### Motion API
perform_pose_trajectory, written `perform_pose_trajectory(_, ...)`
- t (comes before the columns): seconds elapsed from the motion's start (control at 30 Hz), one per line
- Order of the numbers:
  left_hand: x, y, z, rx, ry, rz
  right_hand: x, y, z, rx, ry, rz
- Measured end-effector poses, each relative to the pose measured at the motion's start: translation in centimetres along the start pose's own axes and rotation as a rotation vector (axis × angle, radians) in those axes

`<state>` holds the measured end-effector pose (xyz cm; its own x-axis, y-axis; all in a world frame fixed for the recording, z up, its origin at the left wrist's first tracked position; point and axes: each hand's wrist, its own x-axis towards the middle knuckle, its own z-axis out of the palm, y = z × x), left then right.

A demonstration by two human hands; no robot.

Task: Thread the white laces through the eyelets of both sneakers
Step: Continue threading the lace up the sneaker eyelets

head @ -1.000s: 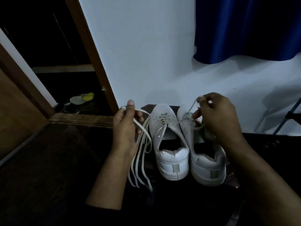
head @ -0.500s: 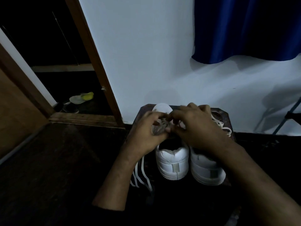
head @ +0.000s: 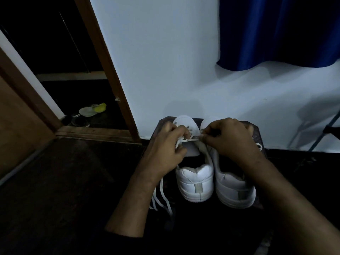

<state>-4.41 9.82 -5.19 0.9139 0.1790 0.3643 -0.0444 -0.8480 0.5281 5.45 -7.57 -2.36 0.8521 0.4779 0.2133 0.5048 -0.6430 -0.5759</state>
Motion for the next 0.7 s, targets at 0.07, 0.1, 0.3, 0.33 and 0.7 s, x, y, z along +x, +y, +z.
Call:
perform_pose_trajectory(0.07,0.1,0.1,0.4,0.080,0.020,0.040,0.1,0.3,-0.1,0.009,-0.004,0.004)
perform_pose_trajectory(0.1,0.2,0.1,0.6,0.117,0.021,0.058,0.1,0.4,-0.1,0.011,-0.006,0.004)
perform_pose_trajectory(0.3,1.0,-0.2,1.1,-0.238,0.041,-0.085,0.2,0.5,0.2,0.014,-0.020,-0.006)
perform_pose_trajectory(0.33,1.0,0.0,1.0,-0.353,0.043,-0.130,0.2,0.5,0.2,0.022,-0.018,-0.004)
perform_pose_trajectory(0.7,1.4,1.2,0.4,-1.114,0.264,-0.518,0.8,1.3,1.0,0.067,0.005,0.004)
